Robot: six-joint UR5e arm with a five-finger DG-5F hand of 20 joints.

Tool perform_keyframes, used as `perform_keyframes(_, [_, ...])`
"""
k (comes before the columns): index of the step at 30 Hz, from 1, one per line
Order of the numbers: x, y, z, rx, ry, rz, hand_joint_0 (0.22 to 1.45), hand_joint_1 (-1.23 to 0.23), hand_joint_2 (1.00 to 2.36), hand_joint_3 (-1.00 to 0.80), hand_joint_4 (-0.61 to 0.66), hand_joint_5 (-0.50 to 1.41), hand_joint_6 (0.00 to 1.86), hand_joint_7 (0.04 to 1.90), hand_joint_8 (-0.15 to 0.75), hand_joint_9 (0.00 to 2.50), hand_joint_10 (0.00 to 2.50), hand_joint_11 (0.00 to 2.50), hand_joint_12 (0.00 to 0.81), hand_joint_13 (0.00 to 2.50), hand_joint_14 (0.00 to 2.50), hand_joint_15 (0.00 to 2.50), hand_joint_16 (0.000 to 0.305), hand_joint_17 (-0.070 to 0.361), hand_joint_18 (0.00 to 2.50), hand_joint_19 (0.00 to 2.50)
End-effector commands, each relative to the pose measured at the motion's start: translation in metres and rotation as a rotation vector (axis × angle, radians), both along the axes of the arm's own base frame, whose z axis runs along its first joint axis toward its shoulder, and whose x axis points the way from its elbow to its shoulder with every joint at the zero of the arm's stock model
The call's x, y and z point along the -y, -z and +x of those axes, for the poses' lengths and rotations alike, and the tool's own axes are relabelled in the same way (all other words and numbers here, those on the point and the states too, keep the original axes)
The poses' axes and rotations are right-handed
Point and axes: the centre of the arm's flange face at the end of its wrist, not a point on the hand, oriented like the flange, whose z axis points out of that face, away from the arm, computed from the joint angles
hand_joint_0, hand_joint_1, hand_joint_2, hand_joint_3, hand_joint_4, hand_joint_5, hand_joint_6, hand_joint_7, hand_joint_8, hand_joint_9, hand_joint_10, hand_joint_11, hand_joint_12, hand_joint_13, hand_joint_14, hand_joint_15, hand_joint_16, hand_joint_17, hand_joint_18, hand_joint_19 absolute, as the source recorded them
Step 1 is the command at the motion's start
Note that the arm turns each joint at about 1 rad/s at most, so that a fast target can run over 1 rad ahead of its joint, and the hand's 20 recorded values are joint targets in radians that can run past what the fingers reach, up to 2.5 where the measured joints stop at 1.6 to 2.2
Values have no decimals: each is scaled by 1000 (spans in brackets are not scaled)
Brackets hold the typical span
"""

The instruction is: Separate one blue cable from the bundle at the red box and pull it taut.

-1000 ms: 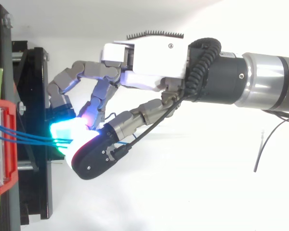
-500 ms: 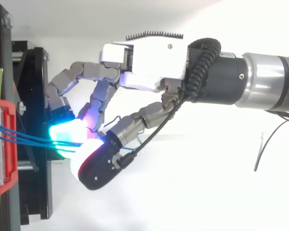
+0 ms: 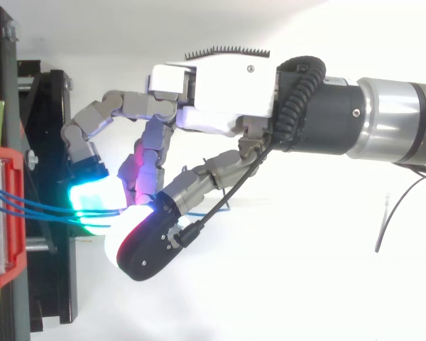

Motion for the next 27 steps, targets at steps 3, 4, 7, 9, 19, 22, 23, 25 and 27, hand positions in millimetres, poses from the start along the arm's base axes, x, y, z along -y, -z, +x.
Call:
perform_keyframes(3, [0, 0, 0, 0, 1, -1, 543, -705, 1000, -500, -283, -25, 806, 1220, 197, 1536, 32, 1171, 357, 1060, 31, 916, 44, 99, 911, 884])
perform_keyframes(4, [0, 0, 0, 0, 1, -1, 544, -711, 1000, -500, -271, -25, 806, 1215, 200, 1533, 33, 1183, 359, 1060, 31, 910, 44, 99, 911, 886])
perform_keyframes(7, [0, 0, 0, -2, -1, 1, 583, -843, 1000, -500, -140, -54, 832, 1313, 245, 1454, 34, 1245, 362, 1037, 33, 939, 44, 98, 888, 882])
perform_keyframes(9, [1, 1, -1, -5, 2, 0, 606, -888, 1000, -500, -68, -71, 855, 1342, 253, 1421, 34, 1274, 371, 1027, 33, 949, 44, 98, 879, 880])
perform_keyframes(19, [1, 0, -1, -5, 2, 0, 637, -1038, 1000, -500, 33, -142, 912, 1270, 270, 1216, 31, 1352, 380, 941, 33, 929, 48, 107, 844, 817])
perform_keyframes(22, [1, 1, -1, -6, 2, 0, 541, -1012, 1000, -500, 47, -153, 915, 1207, 283, 1223, 29, 1349, 395, 946, 32, 923, 50, 114, 862, 831])
perform_keyframes(23, [3, 1, -1, -6, 4, 0, 498, -977, 1000, -500, 52, -152, 915, 1162, 296, 1238, 28, 1333, 409, 953, 31, 926, 53, 119, 881, 828])
perform_keyframes(25, [2, 1, -1, -9, 2, 0, 471, -917, 1000, -500, 54, -147, 909, 1112, 307, 1256, 28, 1343, 422, 964, 29, 916, 55, 123, 896, 842])
perform_keyframes(27, [2, 1, -1, -9, 2, 0, 462, -856, 1000, -500, 61, -138, 893, 1093, 313, 1281, 27, 1341, 429, 972, 29, 915, 56, 125, 910, 836])
